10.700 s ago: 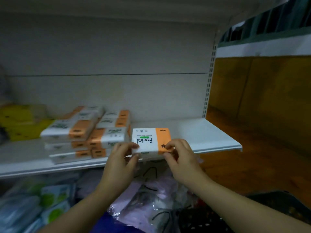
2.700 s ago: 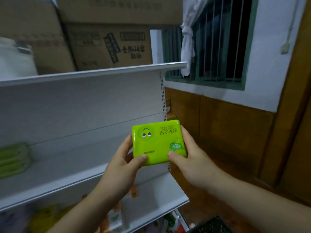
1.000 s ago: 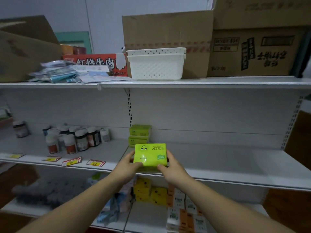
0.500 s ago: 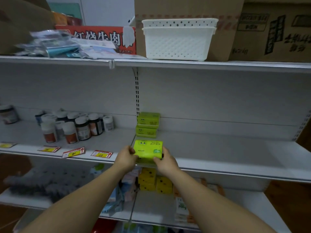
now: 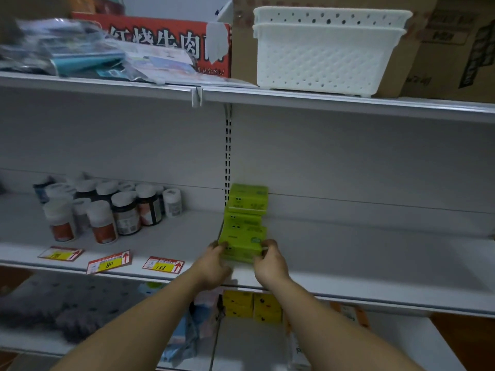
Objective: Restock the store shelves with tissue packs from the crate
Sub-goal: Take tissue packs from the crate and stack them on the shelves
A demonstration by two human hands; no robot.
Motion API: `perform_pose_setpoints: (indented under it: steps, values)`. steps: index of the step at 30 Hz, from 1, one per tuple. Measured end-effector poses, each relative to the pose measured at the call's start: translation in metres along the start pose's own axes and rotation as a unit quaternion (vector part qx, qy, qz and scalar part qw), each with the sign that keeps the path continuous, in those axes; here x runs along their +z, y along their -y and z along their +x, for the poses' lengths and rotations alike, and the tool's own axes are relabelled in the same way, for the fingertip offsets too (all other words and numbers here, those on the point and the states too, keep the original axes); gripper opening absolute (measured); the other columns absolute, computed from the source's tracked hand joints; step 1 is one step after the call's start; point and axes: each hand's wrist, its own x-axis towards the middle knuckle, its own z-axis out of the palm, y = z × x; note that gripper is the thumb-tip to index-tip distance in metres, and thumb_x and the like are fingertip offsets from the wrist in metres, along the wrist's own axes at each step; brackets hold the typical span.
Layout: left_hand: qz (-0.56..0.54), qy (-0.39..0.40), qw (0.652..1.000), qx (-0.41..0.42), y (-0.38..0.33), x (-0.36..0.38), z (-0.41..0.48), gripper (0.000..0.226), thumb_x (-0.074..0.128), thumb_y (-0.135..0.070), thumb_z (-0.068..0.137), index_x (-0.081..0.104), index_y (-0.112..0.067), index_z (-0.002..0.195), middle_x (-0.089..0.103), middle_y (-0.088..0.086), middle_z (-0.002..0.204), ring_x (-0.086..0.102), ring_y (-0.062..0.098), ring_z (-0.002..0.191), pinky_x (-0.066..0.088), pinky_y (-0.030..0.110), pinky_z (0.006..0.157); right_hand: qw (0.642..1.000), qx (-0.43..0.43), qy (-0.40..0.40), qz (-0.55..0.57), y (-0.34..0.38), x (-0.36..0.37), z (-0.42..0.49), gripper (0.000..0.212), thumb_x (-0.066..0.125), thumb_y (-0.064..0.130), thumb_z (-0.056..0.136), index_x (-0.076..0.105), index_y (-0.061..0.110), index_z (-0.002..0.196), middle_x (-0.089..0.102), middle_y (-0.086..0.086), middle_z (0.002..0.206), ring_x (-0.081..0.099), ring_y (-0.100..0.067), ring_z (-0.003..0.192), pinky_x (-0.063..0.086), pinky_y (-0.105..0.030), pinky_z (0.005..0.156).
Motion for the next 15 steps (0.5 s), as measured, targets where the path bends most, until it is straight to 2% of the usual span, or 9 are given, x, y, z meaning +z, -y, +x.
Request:
perform_pose_setpoints:
  steps: [2,6,8,11,15]
  values:
    - [0.019,0.006,1.0,-0.006,0.002,-0.003,0.012,0.077,0.057,-0.024,0.089,0.012,-0.014,0.15,0.005,0.01,0.158,0.014,0.023,0.145,0.019,0.026,0.113,0.999,-0.008,0.035,0.002,0.004,0.004,0.011,0.044,0.047,0.017,0.092,0.035,0.025,0.133,0.061,-0.008,0.115,0.058,-0.027,0.089,0.05,-0.036,0.075]
    - [0.023,0.011,1.0,-0.014,0.008,-0.006,0.018,0.084,0.061,-0.026,0.086,0.007,-0.02,0.151,0.0,0.014,0.158,0.007,0.025,0.146,0.018,0.03,0.116,0.996,-0.03,0.083,-0.023,0.01,-0.003,0.015,0.069,0.049,0.013,0.091,0.016,0.027,0.149,0.054,-0.01,0.13,0.054,-0.024,0.092,0.043,-0.027,0.069]
    - [0.027,0.009,1.0,-0.009,0.009,-0.012,0.013,0.086,0.063,-0.027,0.086,0.006,-0.022,0.15,-0.003,0.013,0.158,0.005,0.026,0.146,0.018,0.034,0.117,0.996,-0.033,0.079,-0.024,0.012,-0.015,0.006,0.068,0.051,0.012,0.092,0.016,0.024,0.149,0.046,-0.01,0.139,0.055,-0.025,0.102,0.044,-0.027,0.074]
    - [0.04,0.002,0.999,0.014,0.0,-0.023,0.0,0.086,0.063,-0.03,0.087,0.006,-0.021,0.15,-0.004,0.012,0.158,0.005,0.026,0.146,0.017,0.034,0.117,0.994,-0.022,0.074,-0.07,0.017,-0.04,-0.015,0.071,0.053,0.024,0.095,0.011,0.021,0.152,0.021,-0.006,0.157,0.047,-0.027,0.125,0.042,-0.025,0.084]
    - [0.059,0.019,0.994,0.087,-0.04,-0.025,-0.019,0.084,0.063,-0.032,0.087,0.01,-0.022,0.15,-0.002,0.011,0.158,0.007,0.026,0.146,0.016,0.032,0.116,0.988,-0.022,0.049,-0.142,0.017,-0.076,-0.057,0.065,0.051,0.029,0.095,0.019,0.018,0.151,0.024,-0.005,0.156,0.045,-0.025,0.128,0.039,-0.026,0.094]
